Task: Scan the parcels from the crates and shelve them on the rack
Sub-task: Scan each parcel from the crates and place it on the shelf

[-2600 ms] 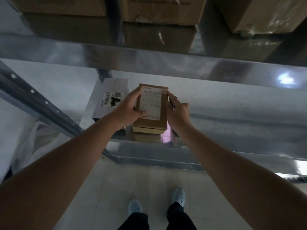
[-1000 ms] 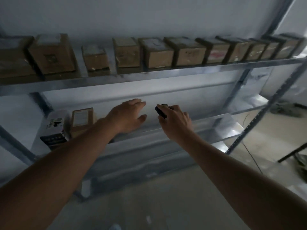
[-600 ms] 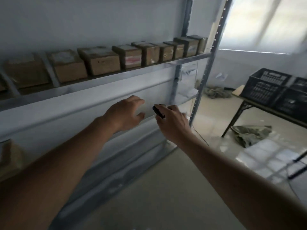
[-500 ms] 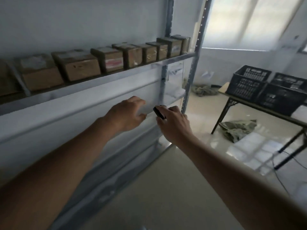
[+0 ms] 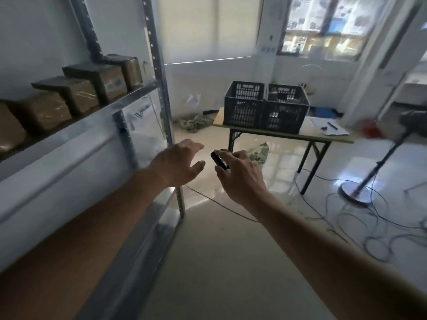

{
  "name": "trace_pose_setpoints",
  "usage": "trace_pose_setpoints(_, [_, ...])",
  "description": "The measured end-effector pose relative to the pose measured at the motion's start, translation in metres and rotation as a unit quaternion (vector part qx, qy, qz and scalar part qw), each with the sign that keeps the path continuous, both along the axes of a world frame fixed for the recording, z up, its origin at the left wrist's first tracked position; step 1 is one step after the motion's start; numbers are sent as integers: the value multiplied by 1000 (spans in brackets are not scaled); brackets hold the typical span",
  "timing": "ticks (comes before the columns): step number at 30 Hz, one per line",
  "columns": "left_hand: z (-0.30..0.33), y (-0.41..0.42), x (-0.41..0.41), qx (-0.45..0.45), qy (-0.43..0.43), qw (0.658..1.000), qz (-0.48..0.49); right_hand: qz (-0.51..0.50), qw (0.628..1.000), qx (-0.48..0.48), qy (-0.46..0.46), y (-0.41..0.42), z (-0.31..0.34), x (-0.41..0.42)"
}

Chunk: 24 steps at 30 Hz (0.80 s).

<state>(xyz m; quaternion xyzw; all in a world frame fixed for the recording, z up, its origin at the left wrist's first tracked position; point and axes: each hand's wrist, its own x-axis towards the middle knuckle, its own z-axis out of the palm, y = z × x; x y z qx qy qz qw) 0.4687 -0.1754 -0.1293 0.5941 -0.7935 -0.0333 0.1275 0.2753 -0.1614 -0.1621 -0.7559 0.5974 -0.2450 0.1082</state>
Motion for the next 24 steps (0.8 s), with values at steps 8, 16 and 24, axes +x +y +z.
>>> trace_pose_setpoints(8, [-7,-168,-105,1,2,997,-79,-89,996,24,3,-131,2,-104])
trace_pose_setpoints(16, [-10,-334,-236,-10,38,996,-83,-91,995,41,3,-291,3,-234])
trace_pose_setpoints(24, [-10,-478,-325,9,74,994,-83,-99,994,34,5,-435,1,-326])
